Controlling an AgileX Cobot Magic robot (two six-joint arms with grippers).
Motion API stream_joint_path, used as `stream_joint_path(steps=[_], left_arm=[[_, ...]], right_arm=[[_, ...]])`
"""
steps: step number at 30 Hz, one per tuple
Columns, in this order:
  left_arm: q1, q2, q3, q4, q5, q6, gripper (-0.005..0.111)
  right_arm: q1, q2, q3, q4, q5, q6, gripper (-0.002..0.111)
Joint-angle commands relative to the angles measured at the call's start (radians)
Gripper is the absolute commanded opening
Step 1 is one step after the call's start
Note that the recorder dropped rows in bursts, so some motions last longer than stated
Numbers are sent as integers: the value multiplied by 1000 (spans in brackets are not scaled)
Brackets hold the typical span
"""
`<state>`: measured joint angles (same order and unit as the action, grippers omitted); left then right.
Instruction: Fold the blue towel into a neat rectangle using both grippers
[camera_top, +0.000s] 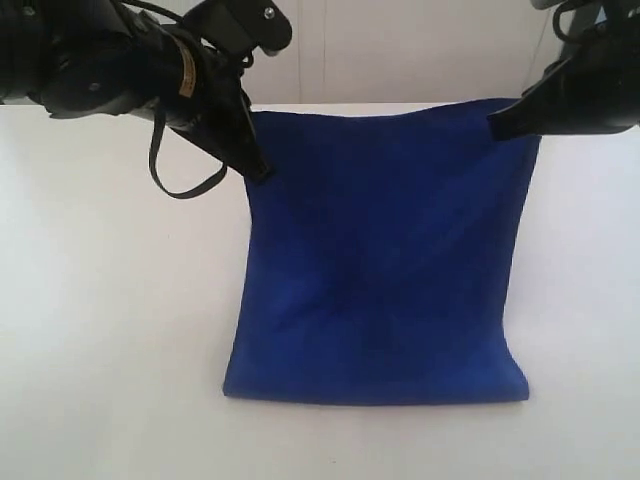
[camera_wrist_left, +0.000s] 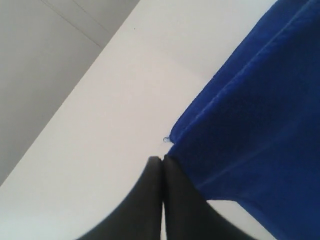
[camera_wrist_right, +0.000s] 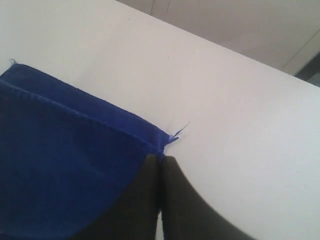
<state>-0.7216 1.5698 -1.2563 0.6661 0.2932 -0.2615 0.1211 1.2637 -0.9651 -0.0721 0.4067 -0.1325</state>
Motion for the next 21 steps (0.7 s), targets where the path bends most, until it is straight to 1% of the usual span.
stream_joint_path(steps=[1, 5, 10, 12, 21], left_arm=[[31, 10, -3, 20, -45, -17, 0], [66, 30, -3, 18, -80, -38, 0], [90, 62, -3, 18, -120, -38, 0], [92, 62, -5, 20, -131, -38, 0], [92, 61, -63, 20, -92, -35, 0]], right_arm=[[-12, 24, -4, -13, -39, 15, 0], [-35, 70, -4, -13, -74, 26, 0], [-42, 120, -4, -13, -120, 26, 0], [-42, 129, -4, -13, -132, 26, 0], [-42, 123, -27, -13, -136, 27, 0]])
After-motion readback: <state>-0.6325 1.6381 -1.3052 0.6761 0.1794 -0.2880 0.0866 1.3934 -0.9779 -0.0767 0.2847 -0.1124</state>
